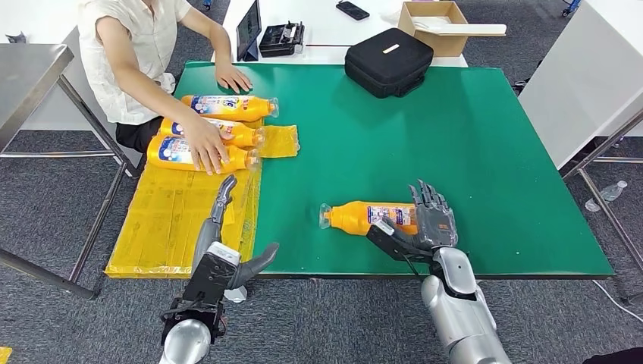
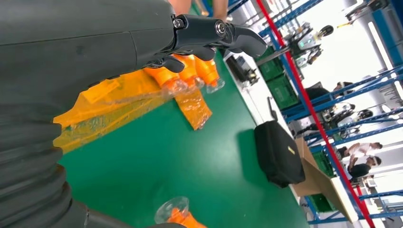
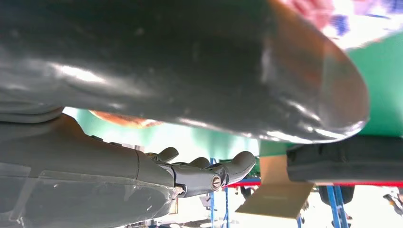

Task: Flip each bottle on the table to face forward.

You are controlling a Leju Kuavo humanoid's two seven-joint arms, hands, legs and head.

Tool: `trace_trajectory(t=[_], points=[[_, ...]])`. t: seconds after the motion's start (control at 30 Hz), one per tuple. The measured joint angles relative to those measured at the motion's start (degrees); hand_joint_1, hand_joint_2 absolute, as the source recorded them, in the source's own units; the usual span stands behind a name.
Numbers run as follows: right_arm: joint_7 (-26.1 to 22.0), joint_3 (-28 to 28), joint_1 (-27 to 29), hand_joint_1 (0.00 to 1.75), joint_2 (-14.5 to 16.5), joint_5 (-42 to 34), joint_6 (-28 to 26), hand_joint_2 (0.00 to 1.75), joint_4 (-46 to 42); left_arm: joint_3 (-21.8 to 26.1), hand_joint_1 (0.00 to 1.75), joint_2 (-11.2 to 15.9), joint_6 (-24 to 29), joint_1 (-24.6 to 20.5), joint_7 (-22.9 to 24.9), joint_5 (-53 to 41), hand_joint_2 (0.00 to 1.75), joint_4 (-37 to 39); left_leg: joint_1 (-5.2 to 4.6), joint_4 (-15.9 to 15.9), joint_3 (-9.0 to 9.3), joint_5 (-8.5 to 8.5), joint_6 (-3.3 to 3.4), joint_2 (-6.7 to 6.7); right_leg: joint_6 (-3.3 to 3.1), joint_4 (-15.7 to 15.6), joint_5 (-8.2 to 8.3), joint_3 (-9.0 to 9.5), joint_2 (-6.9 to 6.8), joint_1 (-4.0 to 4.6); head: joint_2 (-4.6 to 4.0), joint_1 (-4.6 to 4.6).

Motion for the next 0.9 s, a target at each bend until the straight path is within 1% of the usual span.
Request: trace_trajectory(t=[0.23,0.9], points=[[-0.03,0.61,0.26,0.00,0.80,-0.08,-0.11,0.00,-1.76,-0.29,0.00,0.04,0.15,0.00,-0.16,-0.41,1.75,-0.51,0.00,0.00,0.00,0.00,0.00,-0.01,0.00,0.00,0.00,0.01,-0.01,-0.01,0.00,0.00],[-0.03,0.68,0.62,0.00,0.92,-0.08,-0.13,0.00,-2.62,-0.34,0.00,0.04,0.17,0.01,-0.18,-0.48,1.75,-0.88,0.00,0.00,0.00,0.00,0.00,-0.02,0.00,0.00,0.00,0.02,-0.01,-0.01,0.00,0.00]])
